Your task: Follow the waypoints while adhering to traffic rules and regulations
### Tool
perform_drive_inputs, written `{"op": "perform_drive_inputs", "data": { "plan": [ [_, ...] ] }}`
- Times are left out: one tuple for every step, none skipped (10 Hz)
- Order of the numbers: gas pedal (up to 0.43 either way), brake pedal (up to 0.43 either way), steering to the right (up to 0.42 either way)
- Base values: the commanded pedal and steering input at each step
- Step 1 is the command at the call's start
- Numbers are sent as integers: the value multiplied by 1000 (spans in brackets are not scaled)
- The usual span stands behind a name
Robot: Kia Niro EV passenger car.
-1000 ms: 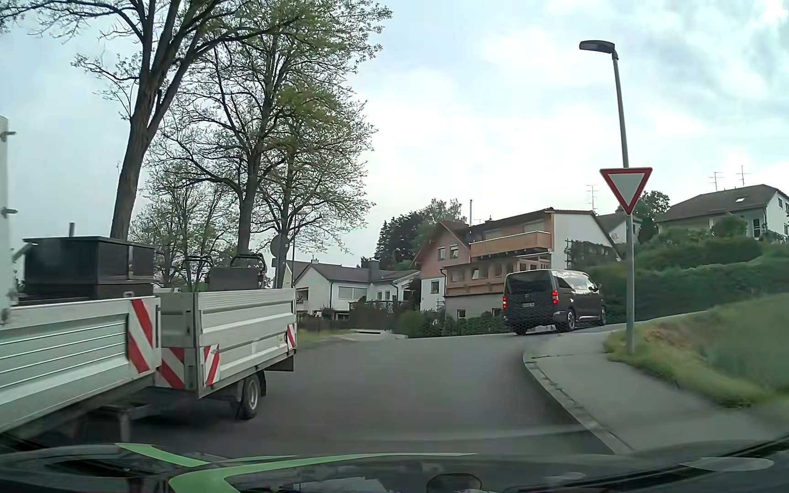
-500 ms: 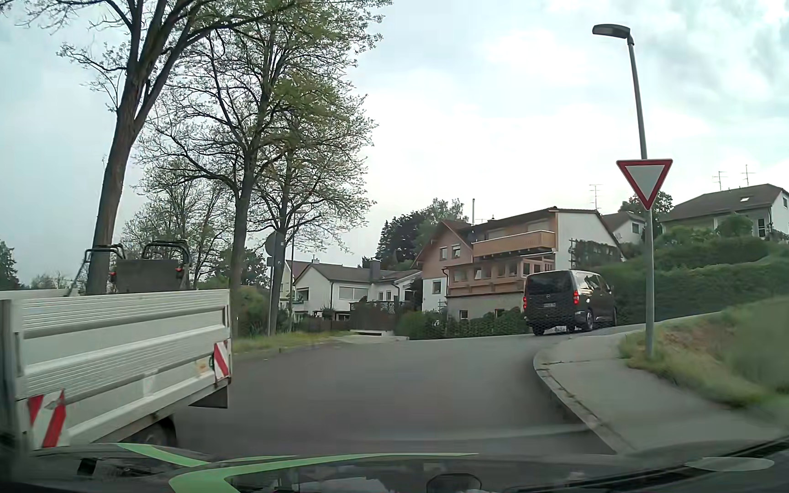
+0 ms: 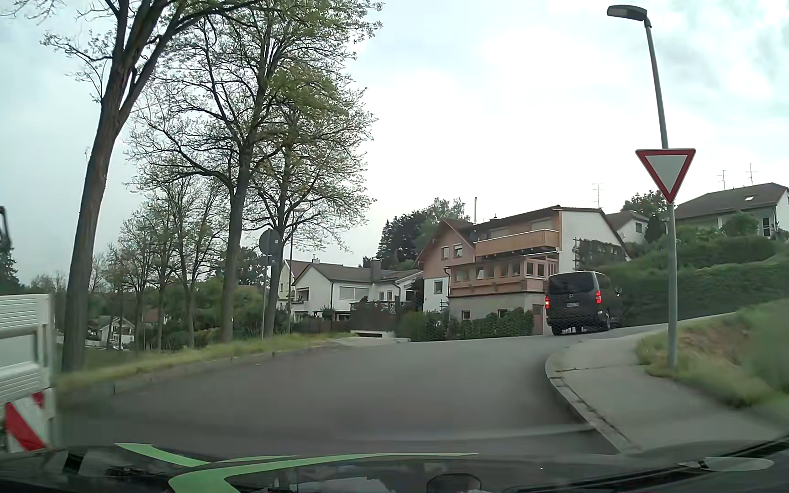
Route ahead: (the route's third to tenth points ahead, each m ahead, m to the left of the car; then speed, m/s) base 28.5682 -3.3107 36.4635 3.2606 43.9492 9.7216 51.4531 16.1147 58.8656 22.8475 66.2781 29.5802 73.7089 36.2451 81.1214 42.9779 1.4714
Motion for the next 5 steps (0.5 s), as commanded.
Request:
{"op": "perform_drive_inputs", "data": {
  "plan": [
    [240, 0, -8],
    [240, 0, -12],
    [260, 0, -22],
    [280, 0, -32],
    [311, 0, -45]
  ]
}}
